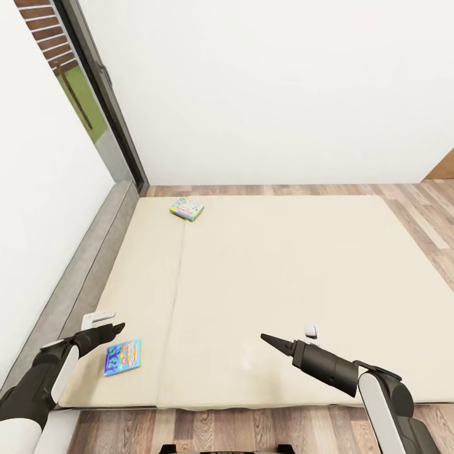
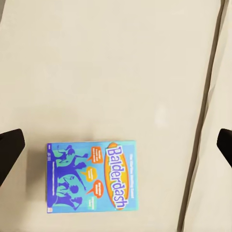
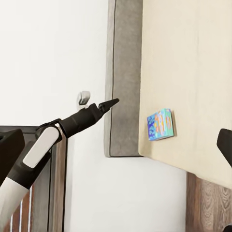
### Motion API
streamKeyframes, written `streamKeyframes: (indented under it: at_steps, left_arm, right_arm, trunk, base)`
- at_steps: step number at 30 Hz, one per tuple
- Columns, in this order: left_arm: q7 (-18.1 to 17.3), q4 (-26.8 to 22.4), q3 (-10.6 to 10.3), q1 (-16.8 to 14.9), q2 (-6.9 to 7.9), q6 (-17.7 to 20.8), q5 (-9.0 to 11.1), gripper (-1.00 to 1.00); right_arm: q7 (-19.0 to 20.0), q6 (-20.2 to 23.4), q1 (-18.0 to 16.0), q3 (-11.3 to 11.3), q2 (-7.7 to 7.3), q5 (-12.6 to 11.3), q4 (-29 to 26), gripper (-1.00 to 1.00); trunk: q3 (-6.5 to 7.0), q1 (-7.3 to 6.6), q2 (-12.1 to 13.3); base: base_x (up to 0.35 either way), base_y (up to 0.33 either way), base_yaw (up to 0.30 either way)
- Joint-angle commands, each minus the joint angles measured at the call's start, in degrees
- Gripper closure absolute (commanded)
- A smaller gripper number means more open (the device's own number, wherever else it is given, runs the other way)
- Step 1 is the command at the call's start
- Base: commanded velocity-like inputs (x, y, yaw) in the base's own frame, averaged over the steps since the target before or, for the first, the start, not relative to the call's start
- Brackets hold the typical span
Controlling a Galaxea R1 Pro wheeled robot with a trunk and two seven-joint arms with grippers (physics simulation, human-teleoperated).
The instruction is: Put all the toys in the child's room - the three board games (two on the bed and one on the table), the two jigsaw puzzles on the table, and the tennis ball on the table - inside the toy box on the table in the child's room.
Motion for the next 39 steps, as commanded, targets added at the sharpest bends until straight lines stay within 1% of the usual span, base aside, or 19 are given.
streamKeyframes:
  at_steps: [1,19,39]
  left_arm:
    - [-0.1,-0.1,0.1,0.0,-0.01,0.4,0.4,-1.0]
    - [-0.7,-0.1,0.0,0.0,0.19,-0.2,0.4,-1.0]
    - [-0.7,-0.1,0.2,0.0,0.35,-0.2,0.4,-1.0]
  right_arm:
    - [0.3,0.2,0.0,-0.1,0.01,0.1,0.0,-1.0]
    - [0.5,0.3,0.0,-0.8,-0.17,-0.1,0.0,-1.0]
    - [0.7,0.3,0.0,-0.8,-0.53,-0.2,-0.1,-1.0]
  trunk:
    - [-0.08,0.03,-0.1]
    - [-0.08,0.03,-0.1]
    - [-0.1,0.03,-0.1]
  base:
    - [0.0,0.0,0.0]
    - [0.0,0.0,0.0]
    - [0.0,0.0,0.0]
